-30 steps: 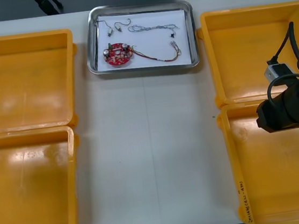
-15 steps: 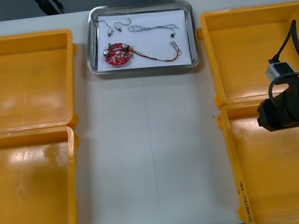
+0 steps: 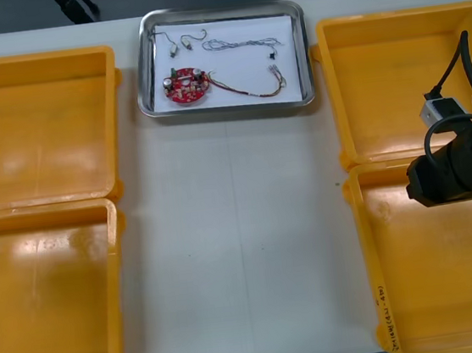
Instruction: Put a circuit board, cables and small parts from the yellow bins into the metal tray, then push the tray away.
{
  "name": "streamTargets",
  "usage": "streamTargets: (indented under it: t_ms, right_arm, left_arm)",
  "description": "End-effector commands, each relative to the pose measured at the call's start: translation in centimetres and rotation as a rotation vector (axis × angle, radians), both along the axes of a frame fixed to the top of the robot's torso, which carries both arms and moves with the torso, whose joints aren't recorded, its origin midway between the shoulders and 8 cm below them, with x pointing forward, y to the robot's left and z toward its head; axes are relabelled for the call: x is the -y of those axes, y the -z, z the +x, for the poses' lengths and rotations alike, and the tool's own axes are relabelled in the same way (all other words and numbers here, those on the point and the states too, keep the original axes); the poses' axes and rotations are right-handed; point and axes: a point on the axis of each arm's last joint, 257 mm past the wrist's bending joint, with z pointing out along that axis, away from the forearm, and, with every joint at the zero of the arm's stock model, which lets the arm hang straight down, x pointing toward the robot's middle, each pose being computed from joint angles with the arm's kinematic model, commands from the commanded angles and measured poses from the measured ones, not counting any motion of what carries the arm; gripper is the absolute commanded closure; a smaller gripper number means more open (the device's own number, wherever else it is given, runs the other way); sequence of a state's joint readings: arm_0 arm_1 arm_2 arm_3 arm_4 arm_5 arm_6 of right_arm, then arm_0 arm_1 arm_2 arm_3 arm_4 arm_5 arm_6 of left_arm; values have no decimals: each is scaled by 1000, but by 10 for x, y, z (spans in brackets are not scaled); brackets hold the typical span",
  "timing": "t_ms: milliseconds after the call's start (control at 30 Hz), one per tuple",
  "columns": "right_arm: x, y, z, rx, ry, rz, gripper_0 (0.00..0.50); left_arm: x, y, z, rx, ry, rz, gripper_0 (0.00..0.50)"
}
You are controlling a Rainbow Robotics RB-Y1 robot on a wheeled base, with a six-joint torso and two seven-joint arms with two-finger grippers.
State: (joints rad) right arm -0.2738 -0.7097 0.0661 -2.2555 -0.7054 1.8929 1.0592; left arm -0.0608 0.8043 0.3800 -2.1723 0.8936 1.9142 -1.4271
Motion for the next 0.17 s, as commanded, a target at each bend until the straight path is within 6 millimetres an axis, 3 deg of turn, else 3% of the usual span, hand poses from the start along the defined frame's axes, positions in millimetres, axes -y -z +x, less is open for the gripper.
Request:
streamTargets:
  t_ms: [33, 167]
  right_arm:
    - [4, -4, 1, 16, 11, 10, 0]
    - [4, -4, 1, 16, 11, 10, 0]
  left_arm:
    - [-4, -4, -4, 18, -26, 3, 0]
    - [-4, -4, -4, 18, -26, 3, 0]
